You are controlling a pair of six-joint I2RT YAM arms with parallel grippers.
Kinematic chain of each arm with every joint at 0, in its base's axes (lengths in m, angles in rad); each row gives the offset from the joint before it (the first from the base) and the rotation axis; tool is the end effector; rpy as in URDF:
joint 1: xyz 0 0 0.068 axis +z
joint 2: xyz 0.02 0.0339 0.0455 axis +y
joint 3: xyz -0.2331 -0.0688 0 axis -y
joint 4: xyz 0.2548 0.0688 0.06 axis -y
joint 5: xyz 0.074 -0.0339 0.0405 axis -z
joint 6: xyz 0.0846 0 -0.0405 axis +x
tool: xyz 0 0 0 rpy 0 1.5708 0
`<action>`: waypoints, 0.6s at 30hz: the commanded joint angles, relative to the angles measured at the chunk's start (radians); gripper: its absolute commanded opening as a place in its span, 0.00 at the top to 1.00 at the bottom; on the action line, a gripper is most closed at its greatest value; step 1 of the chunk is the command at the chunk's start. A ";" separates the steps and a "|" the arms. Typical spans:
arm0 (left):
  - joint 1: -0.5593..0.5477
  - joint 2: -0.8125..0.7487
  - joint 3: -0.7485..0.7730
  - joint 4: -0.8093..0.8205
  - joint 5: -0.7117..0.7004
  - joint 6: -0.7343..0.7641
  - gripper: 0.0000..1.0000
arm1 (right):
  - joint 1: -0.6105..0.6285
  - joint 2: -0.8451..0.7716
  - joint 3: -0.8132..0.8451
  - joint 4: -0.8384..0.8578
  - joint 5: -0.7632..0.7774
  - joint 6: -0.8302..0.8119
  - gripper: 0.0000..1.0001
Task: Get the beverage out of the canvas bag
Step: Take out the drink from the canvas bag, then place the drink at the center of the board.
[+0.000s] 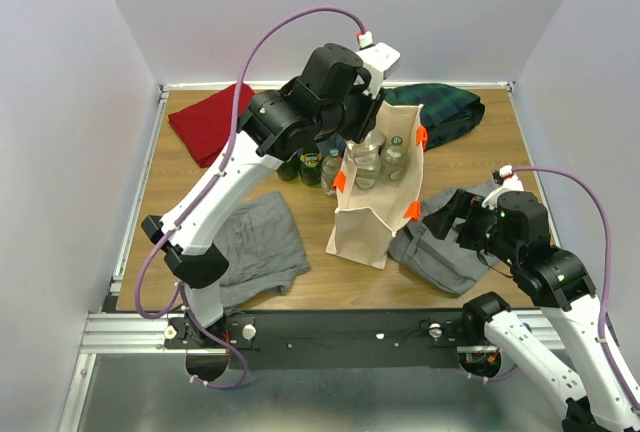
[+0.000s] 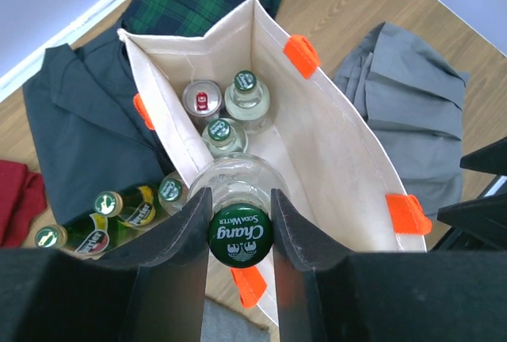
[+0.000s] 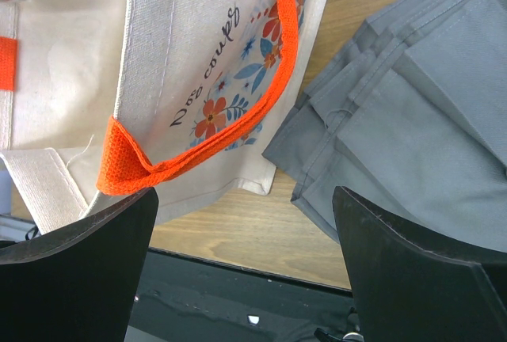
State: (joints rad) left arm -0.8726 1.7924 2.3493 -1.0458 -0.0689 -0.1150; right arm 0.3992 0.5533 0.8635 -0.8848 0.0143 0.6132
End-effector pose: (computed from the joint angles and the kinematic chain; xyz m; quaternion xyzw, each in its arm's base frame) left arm 0.2588 -0.2993 0.4521 0.3003 0.8025 -0.2179 0.4672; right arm 0.1655 0.0685 0.2847 0.0972 0.8731 0.2261 0.4209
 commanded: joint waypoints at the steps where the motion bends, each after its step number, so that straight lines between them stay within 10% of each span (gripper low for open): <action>1: -0.005 -0.105 -0.013 0.182 -0.098 0.006 1.00 | 0.004 -0.004 -0.004 -0.013 0.021 0.007 0.00; 18: -0.005 -0.211 -0.143 0.332 -0.232 -0.014 1.00 | 0.004 -0.003 -0.004 -0.014 0.018 0.005 0.00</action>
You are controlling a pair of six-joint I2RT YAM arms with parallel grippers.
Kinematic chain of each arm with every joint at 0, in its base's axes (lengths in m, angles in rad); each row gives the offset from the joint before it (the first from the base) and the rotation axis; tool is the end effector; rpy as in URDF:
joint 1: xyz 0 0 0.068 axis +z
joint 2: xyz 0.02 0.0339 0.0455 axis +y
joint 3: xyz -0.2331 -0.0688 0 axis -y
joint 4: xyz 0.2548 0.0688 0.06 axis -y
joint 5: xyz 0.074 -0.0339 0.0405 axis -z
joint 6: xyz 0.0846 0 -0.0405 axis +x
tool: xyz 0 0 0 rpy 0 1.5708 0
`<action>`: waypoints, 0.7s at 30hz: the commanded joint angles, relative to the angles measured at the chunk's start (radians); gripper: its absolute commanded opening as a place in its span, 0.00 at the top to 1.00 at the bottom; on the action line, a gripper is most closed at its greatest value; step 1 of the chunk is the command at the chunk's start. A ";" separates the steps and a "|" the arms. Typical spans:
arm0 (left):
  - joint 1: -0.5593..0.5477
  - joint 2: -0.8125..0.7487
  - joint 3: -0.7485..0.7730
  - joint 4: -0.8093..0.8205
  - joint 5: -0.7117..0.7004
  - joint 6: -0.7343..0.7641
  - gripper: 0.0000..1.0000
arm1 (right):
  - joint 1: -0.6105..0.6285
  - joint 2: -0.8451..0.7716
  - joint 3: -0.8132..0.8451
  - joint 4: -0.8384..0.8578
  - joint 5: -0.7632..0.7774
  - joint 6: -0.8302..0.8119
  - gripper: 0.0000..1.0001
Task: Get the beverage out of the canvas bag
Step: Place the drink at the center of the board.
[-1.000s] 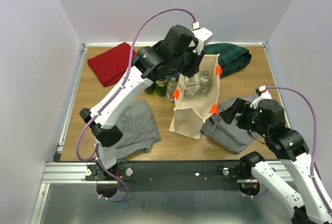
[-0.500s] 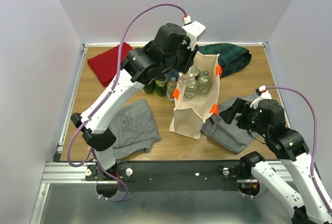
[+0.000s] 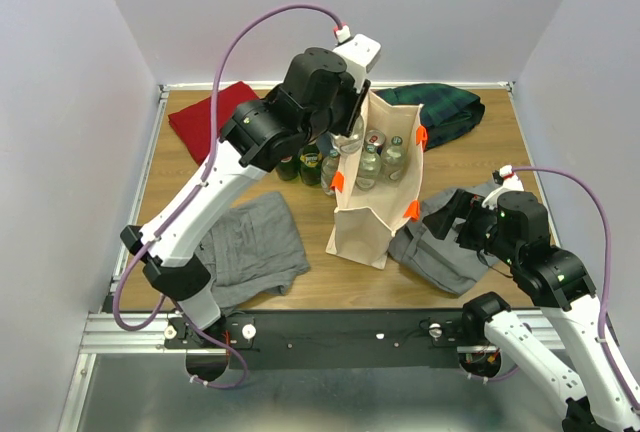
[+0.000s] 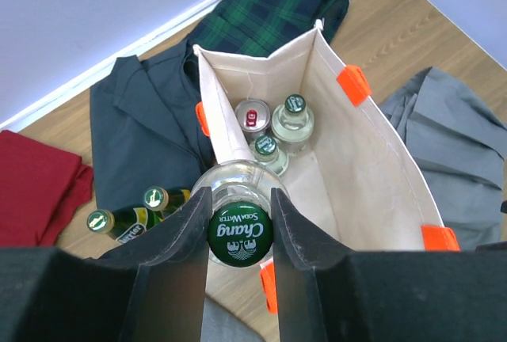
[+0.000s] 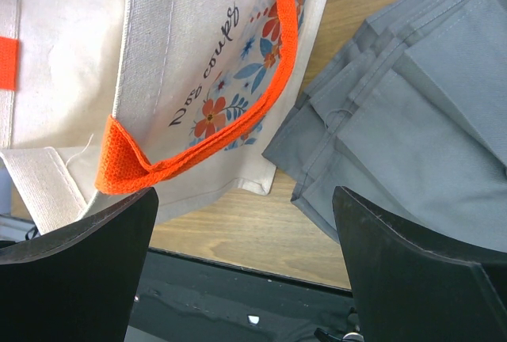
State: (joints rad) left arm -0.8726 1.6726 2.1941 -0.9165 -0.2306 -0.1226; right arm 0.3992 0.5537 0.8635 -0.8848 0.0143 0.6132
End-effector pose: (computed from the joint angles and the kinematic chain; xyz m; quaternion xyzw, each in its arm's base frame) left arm 0.2585 -0.2779 0.4642 0.2434 0.7925 -0.1788 0.5298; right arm 0.1656 0.0685 0.2846 0.0972 0.8732 0.2261 0.4207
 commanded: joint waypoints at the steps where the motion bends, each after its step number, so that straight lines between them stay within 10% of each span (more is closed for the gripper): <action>1: -0.005 -0.094 0.010 0.208 -0.075 -0.003 1.00 | 0.003 -0.003 -0.004 -0.014 0.018 0.006 0.00; 21: 0.033 -0.296 -0.327 0.295 -0.225 -0.032 1.00 | 0.003 0.020 -0.007 -0.013 0.004 -0.003 0.00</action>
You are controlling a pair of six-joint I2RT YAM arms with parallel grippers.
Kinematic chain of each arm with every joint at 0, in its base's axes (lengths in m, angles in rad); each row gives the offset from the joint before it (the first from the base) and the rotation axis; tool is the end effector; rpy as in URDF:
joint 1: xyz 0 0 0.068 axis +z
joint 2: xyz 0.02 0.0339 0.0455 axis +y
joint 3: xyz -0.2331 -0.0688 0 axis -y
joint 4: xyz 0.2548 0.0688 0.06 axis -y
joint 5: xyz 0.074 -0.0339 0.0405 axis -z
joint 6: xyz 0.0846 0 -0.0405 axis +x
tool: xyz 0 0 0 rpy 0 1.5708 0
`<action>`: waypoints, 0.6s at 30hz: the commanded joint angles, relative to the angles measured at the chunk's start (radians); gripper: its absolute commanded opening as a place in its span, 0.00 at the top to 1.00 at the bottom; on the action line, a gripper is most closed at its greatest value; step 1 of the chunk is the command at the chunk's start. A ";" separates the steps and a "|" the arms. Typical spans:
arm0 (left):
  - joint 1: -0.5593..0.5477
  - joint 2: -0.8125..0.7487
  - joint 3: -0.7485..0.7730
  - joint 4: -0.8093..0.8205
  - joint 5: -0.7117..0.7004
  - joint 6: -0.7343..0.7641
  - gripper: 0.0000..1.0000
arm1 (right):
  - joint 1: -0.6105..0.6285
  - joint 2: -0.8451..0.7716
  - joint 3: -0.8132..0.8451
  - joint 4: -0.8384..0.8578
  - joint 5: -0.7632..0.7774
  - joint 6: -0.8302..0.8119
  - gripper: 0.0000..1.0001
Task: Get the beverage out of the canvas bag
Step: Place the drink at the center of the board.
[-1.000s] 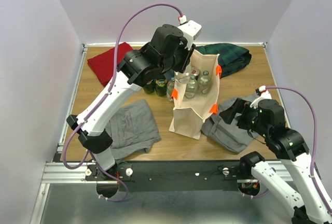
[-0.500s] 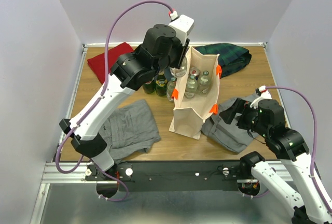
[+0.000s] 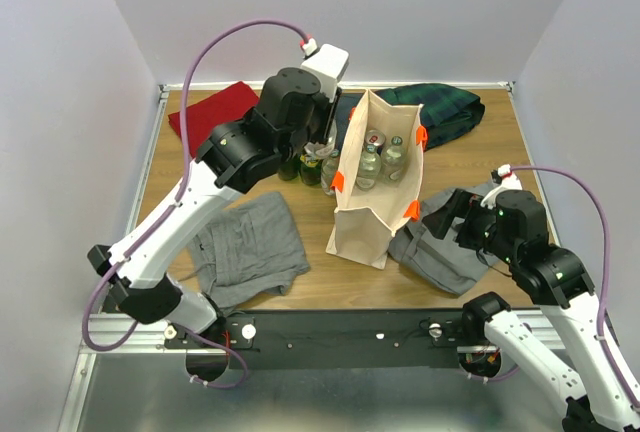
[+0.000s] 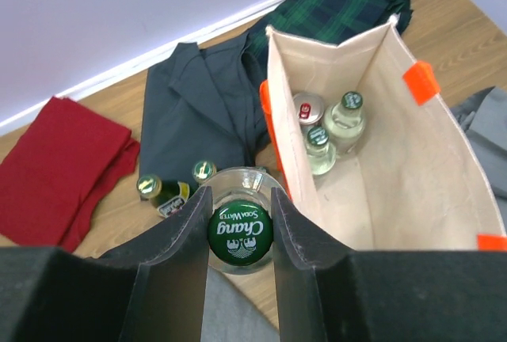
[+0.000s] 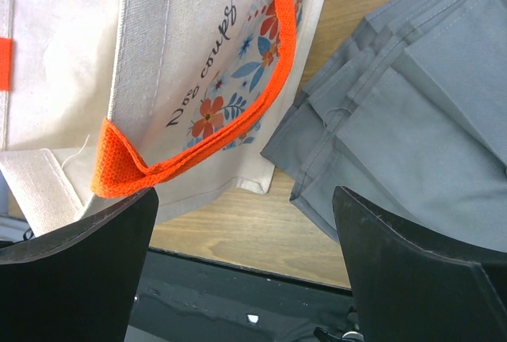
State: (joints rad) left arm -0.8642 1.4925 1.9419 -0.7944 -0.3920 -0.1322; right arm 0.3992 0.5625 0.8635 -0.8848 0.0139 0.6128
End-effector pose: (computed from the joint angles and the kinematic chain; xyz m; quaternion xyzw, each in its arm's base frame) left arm 0.2508 -0.2440 0.4592 0.1825 0.7893 -0.1297 0.5718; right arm 0.1669 0.0691 0.2832 0.0971 0.8753 0.2242 0.4173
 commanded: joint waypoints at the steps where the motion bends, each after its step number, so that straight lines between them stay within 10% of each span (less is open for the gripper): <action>1: 0.042 -0.132 -0.099 0.179 -0.055 -0.026 1.00 | 0.003 0.013 -0.008 -0.014 0.003 -0.002 0.00; 18: 0.125 -0.244 -0.477 0.326 0.067 -0.122 1.00 | 0.004 0.027 -0.008 -0.014 0.008 0.002 0.00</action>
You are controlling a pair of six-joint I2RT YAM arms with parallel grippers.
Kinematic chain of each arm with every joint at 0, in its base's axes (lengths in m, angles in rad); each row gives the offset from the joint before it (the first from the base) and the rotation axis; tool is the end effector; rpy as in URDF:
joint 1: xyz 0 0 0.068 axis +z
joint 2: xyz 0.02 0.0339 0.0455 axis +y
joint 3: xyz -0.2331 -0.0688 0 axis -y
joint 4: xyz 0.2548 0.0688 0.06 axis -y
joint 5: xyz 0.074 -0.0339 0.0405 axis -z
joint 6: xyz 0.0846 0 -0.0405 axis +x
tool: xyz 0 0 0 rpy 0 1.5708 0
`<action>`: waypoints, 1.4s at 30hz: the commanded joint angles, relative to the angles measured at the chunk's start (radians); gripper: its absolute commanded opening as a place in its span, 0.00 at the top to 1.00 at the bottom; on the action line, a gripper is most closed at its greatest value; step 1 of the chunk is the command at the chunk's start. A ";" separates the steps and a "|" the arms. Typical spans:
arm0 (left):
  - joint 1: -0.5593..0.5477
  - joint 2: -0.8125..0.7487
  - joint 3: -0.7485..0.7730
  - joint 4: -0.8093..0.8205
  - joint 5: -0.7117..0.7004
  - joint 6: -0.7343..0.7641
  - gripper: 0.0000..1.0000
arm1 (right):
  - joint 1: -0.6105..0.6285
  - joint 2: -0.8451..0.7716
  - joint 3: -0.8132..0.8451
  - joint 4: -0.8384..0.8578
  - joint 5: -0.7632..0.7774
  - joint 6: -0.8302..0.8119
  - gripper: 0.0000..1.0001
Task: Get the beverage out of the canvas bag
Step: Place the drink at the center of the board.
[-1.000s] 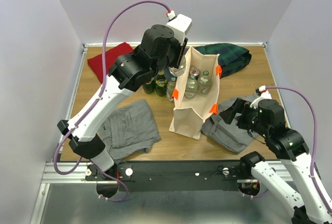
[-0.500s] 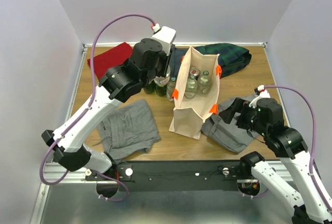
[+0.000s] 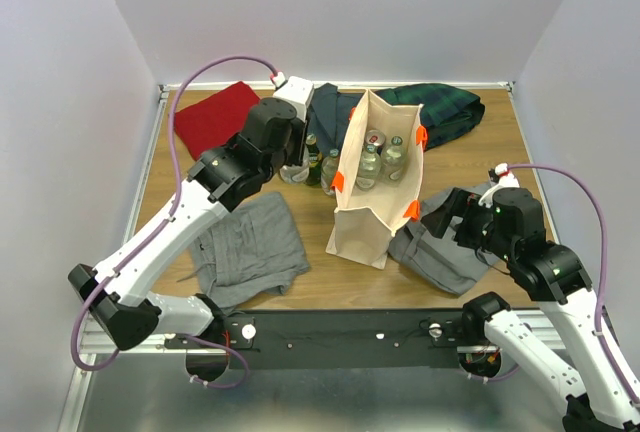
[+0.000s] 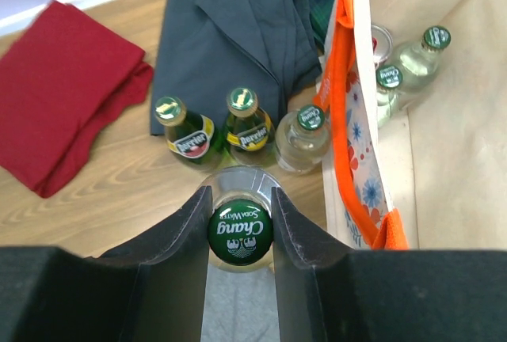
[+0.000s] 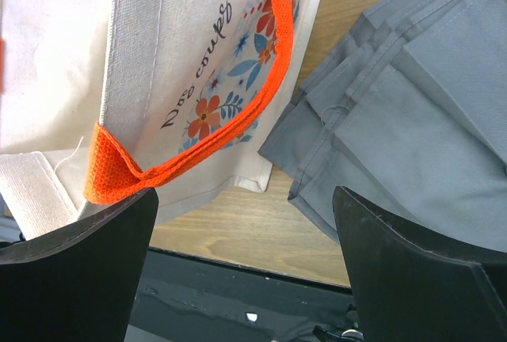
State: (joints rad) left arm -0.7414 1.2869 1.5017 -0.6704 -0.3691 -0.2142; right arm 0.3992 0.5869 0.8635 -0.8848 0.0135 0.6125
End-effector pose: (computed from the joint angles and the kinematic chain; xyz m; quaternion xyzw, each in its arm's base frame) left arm 0.2626 -0.1991 0.3829 0.1236 0.8306 -0.1009 0.5335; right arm 0.1707 0.0708 0.2793 0.0975 0.8810 0.2191 0.4078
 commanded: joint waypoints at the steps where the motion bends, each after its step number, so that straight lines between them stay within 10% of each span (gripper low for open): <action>1: 0.002 -0.038 -0.052 0.212 0.048 -0.045 1.00 | 0.003 0.005 -0.008 -0.016 0.006 0.003 0.00; 42: -0.006 0.006 -0.443 0.600 0.196 -0.068 1.00 | 0.004 0.022 -0.009 -0.019 0.006 0.004 0.00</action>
State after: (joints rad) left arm -0.7418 1.3087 1.0355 -0.2672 -0.1837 -0.2844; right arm 0.3992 0.6083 0.8635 -0.8848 0.0135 0.6125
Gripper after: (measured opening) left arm 0.402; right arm 0.998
